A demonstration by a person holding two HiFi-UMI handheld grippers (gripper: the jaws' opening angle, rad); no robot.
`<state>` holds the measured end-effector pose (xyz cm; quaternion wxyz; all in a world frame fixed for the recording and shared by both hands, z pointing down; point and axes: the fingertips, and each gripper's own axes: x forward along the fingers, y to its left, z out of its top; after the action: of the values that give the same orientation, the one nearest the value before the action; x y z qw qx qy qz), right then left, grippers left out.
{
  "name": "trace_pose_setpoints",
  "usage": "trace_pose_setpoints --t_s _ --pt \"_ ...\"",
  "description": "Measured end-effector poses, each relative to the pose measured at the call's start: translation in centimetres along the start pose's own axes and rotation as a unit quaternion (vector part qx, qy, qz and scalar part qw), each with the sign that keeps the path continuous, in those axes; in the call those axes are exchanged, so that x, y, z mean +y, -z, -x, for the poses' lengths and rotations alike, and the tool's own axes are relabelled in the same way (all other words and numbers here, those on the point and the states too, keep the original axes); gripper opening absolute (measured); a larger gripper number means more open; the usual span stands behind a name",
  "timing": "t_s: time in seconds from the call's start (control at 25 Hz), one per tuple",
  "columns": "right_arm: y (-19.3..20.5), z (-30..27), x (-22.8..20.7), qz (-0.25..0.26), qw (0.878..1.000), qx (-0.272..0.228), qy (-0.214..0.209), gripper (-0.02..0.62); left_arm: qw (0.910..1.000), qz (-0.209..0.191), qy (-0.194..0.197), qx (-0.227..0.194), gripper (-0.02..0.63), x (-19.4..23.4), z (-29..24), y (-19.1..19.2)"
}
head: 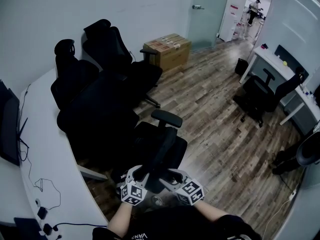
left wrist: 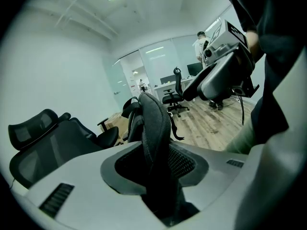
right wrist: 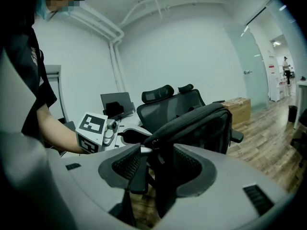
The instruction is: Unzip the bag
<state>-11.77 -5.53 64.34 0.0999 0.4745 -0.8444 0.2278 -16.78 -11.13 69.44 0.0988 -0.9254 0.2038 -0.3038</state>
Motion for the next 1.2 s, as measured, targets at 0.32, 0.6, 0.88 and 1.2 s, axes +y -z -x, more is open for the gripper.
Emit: trace_pose_setpoints --t_s 0.32,0.6,0.88,1.2 --pt "0.0 -4.6 -0.3 0.030 0.998 0.011 -0.052 0.193 0.9994 0.033 -0.009 -0.005 0.150 2.3 -0.1 -0.6" --pt "-0.7 -8.2 -0.5 0.047 0.996 0.013 -0.075 0.193 0.9983 0.055 -0.017 0.005 0.144 3.6 -0.3 -1.1" --pt "-1.5 -9.5 -0.2 0.042 0.995 -0.003 -0.091 0.156 0.9980 0.061 -0.015 0.004 0.138 5.1 -0.3 -1.0" --pt "-2.0 -9.7 -0.3 0.057 0.988 -0.015 -0.140 0.121 0.9978 0.064 0.016 -0.007 0.137 5.3 -0.8 -1.3"
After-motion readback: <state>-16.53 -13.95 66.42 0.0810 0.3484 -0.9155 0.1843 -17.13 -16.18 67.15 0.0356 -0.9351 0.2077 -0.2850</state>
